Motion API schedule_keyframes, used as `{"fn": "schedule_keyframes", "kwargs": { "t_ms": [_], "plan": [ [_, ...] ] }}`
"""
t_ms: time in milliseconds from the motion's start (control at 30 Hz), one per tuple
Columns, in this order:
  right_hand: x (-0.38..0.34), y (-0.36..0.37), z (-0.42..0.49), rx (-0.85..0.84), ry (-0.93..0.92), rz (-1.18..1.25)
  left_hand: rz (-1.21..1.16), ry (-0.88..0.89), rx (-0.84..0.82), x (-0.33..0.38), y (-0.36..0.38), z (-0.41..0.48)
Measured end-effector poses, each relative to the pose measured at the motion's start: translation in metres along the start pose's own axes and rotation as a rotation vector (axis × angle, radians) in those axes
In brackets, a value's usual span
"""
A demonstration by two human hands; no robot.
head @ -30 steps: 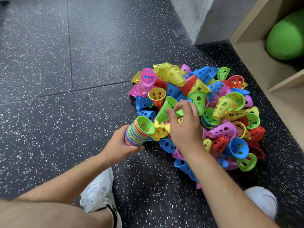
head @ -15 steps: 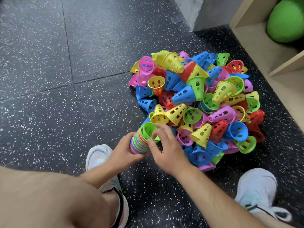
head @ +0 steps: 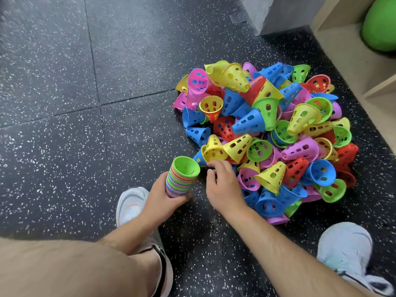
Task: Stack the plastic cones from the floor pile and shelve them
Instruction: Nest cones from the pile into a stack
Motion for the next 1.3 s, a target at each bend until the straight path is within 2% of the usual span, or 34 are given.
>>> {"fn": "schedule_keyframes", "kwargs": {
  "t_ms": [300,600,700,833,967,1300],
  "plan": [
    [0.012,0.011,0.024,-0.086,0.085,-0.201,-0.014,-0.022,-0.035,-0.002,0.003,0.000],
    [0.016,0.017,0.023,-0.144,0.047,-0.250,-0.020,-0.036,-0.036,-0.008,0.001,0.001],
    [0.016,0.020,0.024,-0.166,0.085,-0.267,-0.024,-0.038,-0.035,-0.007,0.001,0.000],
    [0.018,0.021,0.029,-0.116,0.202,-0.160,-0.015,-0.044,-0.039,-0.007,0.000,0.000],
    [0.018,0.024,0.028,-0.120,0.176,-0.157,-0.003,-0.049,-0.029,-0.007,-0.002,0.000],
    [-0.005,-0.008,0.010,0.177,0.138,0.064,-0.042,-0.071,-0.040,-0.005,-0.004,-0.007]
  ]
}}
Point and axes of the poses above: each hand's wrist, its own z-axis towards the middle knuckle, its own y-axis out of the palm, x = y × z, the point moved 7 cm from there along z, towards the middle knuckle, and after that the axes turned 11 degrees about -z, right-handed, at the moved point
